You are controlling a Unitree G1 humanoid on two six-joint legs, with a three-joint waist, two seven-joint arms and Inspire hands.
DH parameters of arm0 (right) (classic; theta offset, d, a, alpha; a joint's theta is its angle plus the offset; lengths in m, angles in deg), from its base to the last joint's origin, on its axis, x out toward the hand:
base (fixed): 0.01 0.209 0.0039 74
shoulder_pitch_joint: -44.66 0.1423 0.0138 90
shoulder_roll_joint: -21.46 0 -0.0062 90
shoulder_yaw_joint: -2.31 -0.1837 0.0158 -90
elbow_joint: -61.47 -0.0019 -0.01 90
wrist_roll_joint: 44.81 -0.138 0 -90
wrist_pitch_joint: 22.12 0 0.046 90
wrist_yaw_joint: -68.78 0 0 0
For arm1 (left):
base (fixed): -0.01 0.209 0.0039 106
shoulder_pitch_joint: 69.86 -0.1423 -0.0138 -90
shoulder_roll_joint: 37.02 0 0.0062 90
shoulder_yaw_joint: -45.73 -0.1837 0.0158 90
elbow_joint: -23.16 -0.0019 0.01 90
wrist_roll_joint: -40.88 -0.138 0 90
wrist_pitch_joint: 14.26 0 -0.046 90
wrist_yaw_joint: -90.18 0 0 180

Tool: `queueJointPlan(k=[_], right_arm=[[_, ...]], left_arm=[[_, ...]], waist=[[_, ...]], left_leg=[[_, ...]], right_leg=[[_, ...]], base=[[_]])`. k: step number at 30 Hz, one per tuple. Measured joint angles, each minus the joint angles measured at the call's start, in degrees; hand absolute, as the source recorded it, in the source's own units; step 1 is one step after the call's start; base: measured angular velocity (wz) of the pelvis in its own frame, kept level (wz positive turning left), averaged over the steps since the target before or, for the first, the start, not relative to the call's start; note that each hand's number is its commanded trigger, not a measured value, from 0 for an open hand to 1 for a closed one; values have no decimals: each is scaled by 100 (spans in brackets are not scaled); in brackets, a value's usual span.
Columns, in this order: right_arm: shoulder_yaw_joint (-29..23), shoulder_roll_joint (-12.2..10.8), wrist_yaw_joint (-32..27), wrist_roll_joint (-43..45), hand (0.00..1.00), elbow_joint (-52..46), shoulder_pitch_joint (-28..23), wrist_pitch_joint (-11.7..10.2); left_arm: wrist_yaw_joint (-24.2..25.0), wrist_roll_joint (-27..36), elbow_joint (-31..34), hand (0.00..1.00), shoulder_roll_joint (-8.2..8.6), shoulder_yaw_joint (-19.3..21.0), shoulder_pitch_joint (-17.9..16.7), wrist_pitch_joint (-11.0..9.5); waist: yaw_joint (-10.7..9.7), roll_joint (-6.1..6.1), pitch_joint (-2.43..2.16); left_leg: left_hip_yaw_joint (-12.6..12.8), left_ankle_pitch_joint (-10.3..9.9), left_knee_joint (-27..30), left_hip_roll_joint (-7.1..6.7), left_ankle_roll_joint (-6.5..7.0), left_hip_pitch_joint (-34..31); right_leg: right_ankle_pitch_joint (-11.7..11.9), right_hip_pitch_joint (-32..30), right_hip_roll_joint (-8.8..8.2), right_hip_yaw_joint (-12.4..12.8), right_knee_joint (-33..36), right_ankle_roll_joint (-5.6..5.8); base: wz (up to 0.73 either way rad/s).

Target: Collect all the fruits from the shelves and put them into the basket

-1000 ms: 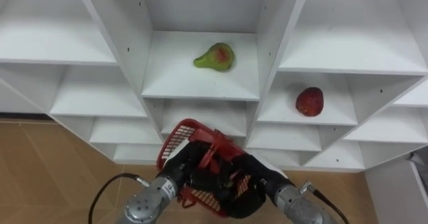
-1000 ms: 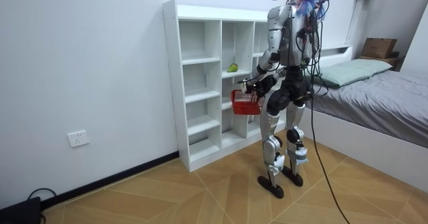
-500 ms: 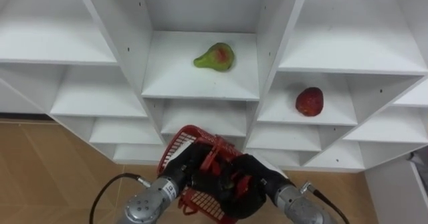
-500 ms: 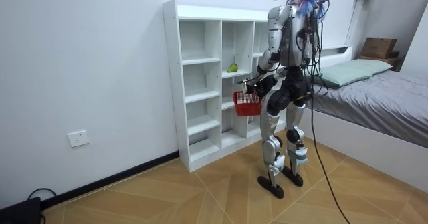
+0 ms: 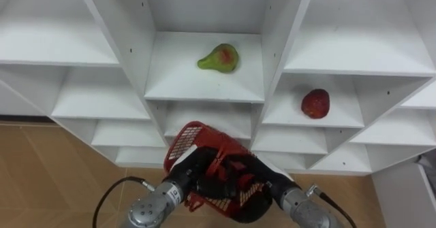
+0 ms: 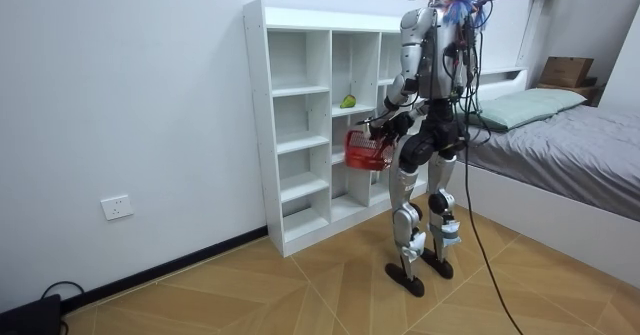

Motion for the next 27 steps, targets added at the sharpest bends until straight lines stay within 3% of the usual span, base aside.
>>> queueJointPlan(k=[18, 27], right_arm=[[-29, -6, 8, 9, 0, 26, 5, -3], [0, -5, 357, -20, 0, -41, 18, -7]], left_arm=[[-17, 0, 109, 100, -47, 5, -46, 0], [-17, -5, 22, 100, -142, -1, -115, -2]], waist=[[-3, 52, -1], [-4, 60, 4]], left_leg=[[-25, 0, 1, 0, -1, 31], [-1, 3, -67, -1, -4, 252]], right_leg=[[0, 40, 10, 13, -2, 0], [-1, 237, 14, 42, -9, -1]], base=[[0], [0]])
